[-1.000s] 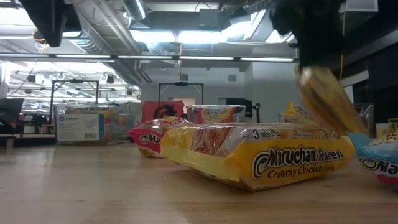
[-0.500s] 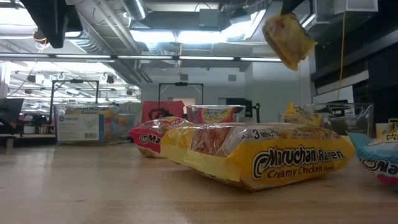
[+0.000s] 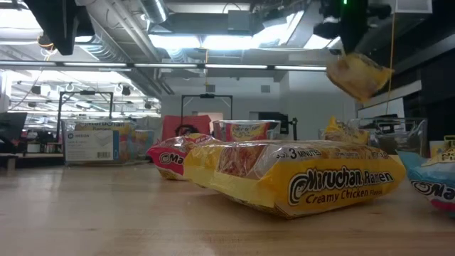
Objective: Sort Maruchan noodles
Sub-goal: Put the yellow noodle pack in the left transparent basket
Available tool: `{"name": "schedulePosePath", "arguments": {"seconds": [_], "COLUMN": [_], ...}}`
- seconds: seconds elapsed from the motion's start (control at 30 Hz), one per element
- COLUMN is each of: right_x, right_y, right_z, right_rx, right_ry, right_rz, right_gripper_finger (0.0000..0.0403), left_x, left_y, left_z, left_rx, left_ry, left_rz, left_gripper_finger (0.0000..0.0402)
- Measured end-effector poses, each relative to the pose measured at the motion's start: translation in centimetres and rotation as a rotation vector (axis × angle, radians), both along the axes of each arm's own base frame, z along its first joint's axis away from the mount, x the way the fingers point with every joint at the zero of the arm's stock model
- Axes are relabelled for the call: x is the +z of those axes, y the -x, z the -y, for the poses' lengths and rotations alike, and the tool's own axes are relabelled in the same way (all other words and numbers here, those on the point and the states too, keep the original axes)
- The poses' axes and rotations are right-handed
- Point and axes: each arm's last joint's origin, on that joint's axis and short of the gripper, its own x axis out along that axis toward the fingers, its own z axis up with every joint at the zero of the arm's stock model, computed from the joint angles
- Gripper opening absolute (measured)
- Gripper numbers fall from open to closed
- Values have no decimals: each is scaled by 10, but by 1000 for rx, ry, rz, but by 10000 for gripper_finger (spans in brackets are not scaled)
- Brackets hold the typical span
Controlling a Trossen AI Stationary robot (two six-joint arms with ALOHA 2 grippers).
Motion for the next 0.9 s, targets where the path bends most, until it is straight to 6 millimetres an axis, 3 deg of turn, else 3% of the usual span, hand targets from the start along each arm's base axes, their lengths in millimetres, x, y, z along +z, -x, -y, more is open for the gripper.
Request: {"name": "schedulePosePath", "arguments": {"seconds": [0.3, 0.53, 0.9], "right_x": [-48, -87, -111], "right_y": [0, 7, 27], "right_z": [35, 51, 69], "right_rx": [-79, -111, -173], "right_ry": [-23, -52, -76], "right_rz": [-6, -32, -118], "right_gripper_finger": [0, 0, 0], "left_x": [0, 0, 1], "left_y": [0, -1, -1], "left_z": [0, 1, 1], "left_rx": [3, 8, 18], "left_ry": [1, 9, 16], "left_rz": [0, 9, 14], "left_gripper_finger": [105, 105, 105]}}
